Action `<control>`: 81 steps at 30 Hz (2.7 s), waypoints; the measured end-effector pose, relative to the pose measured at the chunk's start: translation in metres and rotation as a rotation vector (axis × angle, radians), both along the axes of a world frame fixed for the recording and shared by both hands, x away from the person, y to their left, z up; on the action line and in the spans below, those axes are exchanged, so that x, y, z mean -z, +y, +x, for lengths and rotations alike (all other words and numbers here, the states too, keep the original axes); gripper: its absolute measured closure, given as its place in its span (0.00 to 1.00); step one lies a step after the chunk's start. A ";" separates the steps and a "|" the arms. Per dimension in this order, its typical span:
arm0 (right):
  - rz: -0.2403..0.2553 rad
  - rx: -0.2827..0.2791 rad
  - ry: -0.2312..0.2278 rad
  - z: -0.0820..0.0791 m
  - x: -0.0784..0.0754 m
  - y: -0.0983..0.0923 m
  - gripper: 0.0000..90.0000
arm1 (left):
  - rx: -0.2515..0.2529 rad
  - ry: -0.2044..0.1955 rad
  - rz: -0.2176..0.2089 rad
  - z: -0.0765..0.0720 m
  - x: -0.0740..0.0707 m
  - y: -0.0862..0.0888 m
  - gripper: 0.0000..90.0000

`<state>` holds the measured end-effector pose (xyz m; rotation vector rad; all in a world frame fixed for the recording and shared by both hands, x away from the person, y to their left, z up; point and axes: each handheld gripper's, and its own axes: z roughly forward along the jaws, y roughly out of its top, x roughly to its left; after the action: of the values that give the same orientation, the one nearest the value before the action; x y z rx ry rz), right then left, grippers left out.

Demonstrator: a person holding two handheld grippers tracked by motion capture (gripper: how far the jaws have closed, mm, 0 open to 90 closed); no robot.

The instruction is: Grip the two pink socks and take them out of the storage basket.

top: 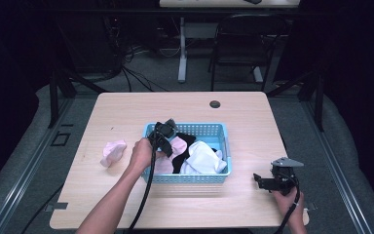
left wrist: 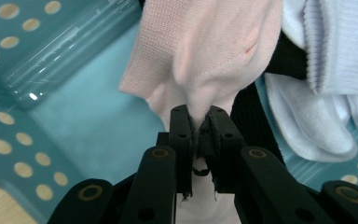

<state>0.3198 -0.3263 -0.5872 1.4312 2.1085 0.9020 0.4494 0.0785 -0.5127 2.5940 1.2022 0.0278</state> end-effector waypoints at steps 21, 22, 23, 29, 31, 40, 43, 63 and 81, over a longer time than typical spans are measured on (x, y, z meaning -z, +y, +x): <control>0.000 0.000 0.000 0.000 0.000 0.000 0.12 | 0.009 -0.067 -0.041 -0.003 -0.055 0.021 0.95; 0.000 0.000 0.000 0.000 0.000 0.000 0.12 | 0.012 -0.070 -0.044 -0.003 -0.058 0.021 0.95; 0.000 0.000 -0.001 0.000 0.000 0.000 0.12 | 0.014 -0.074 -0.047 -0.003 -0.062 0.022 0.95; 0.000 0.000 0.000 0.000 0.000 0.000 0.12 | 0.022 -0.096 -0.054 -0.005 -0.086 0.026 0.95; 0.000 0.000 0.000 0.000 0.000 0.000 0.12 | 0.025 -0.105 -0.056 -0.007 -0.093 0.029 0.95; 0.000 0.000 -0.001 0.000 0.000 0.000 0.12 | 0.009 -0.156 -0.037 -0.014 -0.127 0.052 0.95; 0.001 0.000 -0.001 0.000 0.000 0.000 0.12 | 0.000 -0.168 -0.029 -0.017 -0.137 0.062 0.95; 0.003 0.002 0.000 0.000 0.000 0.000 0.12 | -0.225 -0.070 0.008 -0.011 -0.103 0.170 0.94; 0.003 0.002 0.000 0.000 0.000 0.000 0.12 | -0.404 -0.001 -0.002 0.001 -0.037 0.214 0.45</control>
<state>0.3196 -0.3259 -0.5872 1.4347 2.1056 0.9047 0.4506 0.2927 -0.4760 2.3046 1.7009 0.1091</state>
